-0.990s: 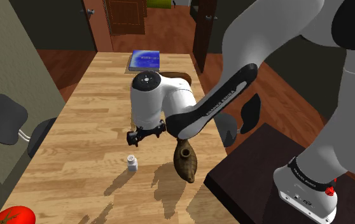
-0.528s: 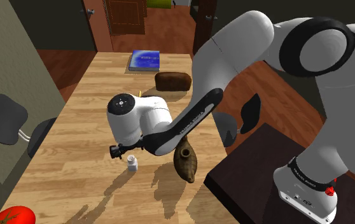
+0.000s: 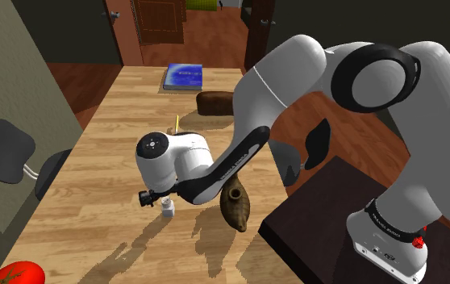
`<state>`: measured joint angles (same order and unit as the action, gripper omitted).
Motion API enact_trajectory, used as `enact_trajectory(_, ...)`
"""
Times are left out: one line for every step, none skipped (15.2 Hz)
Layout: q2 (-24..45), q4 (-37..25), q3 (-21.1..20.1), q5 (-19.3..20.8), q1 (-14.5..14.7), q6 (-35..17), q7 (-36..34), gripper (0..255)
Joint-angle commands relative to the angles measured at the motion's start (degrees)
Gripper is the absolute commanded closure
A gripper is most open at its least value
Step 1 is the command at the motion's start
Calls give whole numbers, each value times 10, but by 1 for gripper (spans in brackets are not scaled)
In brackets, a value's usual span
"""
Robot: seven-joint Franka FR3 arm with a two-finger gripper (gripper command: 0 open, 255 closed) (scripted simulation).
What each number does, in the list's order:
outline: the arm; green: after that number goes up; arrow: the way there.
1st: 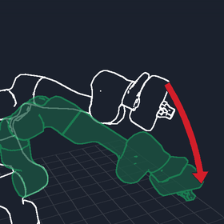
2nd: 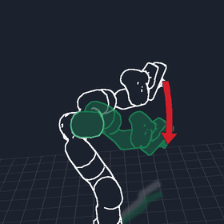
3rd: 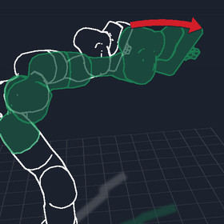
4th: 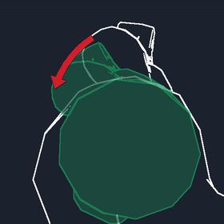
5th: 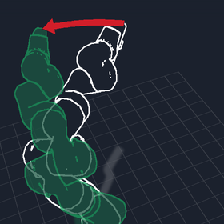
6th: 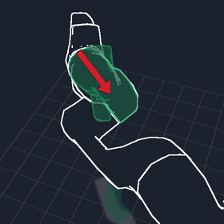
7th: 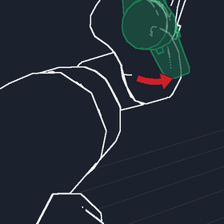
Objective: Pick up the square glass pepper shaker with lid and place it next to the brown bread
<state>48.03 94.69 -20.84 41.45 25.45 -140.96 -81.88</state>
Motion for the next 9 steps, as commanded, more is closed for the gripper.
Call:
enact_trajectory(6,-5,2,2,1,-2,0,0)
enact_trajectory(6,-5,2,2,1,-2,0,0)
enact_trajectory(6,-5,2,2,1,-2,0,0)
enact_trajectory(6,-5,2,2,1,-2,0,0)
enact_trajectory(6,-5,2,2,1,-2,0,0)
enact_trajectory(6,-5,2,2,1,-2,0,0)
enact_trajectory(6,-4,2,2,1,-2,0,0)
enact_trajectory(6,-4,2,2,1,-2,0,255)
enact_trajectory(6,-4,2,2,1,-2,0,255)
